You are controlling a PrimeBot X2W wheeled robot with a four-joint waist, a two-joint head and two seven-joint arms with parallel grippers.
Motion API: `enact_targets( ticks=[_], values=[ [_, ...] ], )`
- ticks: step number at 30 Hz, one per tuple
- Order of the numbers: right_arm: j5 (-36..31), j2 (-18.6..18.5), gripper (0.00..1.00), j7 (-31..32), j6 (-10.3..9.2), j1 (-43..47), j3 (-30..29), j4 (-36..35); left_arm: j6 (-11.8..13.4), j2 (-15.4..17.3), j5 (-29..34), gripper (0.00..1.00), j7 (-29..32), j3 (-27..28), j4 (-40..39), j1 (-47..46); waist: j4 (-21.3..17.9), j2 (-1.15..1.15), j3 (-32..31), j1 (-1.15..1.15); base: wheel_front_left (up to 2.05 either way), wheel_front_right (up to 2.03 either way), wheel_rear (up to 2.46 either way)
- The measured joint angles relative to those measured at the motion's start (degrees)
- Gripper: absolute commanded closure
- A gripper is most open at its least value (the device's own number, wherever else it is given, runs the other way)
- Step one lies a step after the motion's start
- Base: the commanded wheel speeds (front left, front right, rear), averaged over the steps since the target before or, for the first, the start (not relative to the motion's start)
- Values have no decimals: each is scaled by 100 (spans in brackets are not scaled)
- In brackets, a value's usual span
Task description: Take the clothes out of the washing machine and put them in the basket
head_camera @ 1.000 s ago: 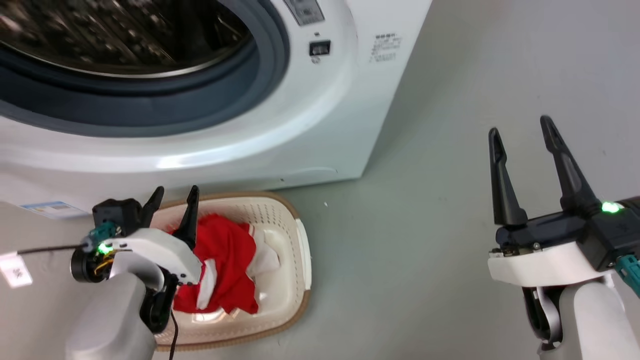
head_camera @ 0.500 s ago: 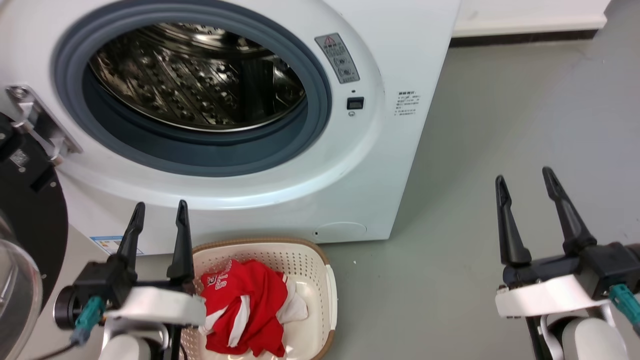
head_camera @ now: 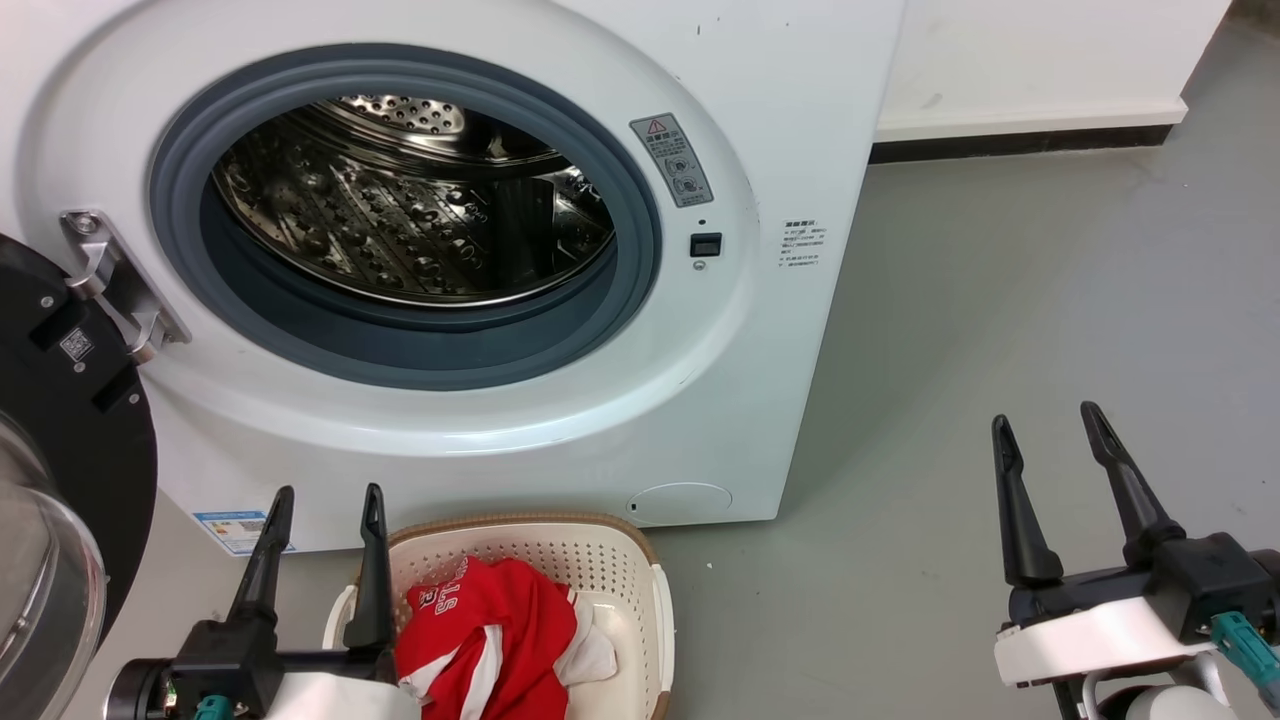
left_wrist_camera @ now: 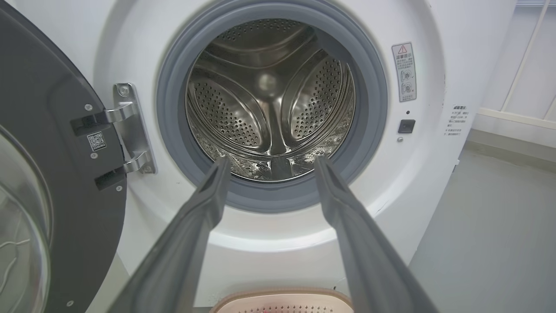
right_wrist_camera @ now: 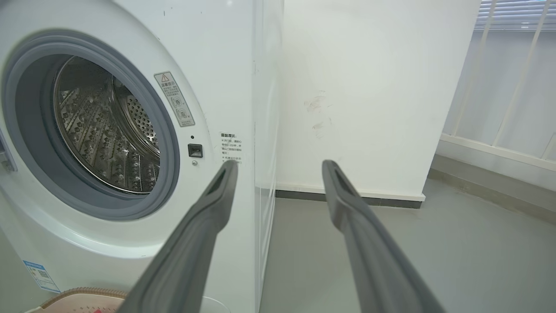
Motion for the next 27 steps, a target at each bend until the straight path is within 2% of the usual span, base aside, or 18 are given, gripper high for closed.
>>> enact_targets(
  ticks=[27],
  values=[
    [69,0,0,0,0,-2,26,55,-40,-113,220,0,-1,101,-43,44,-93,0,52,2,0,0,0]
  ],
)
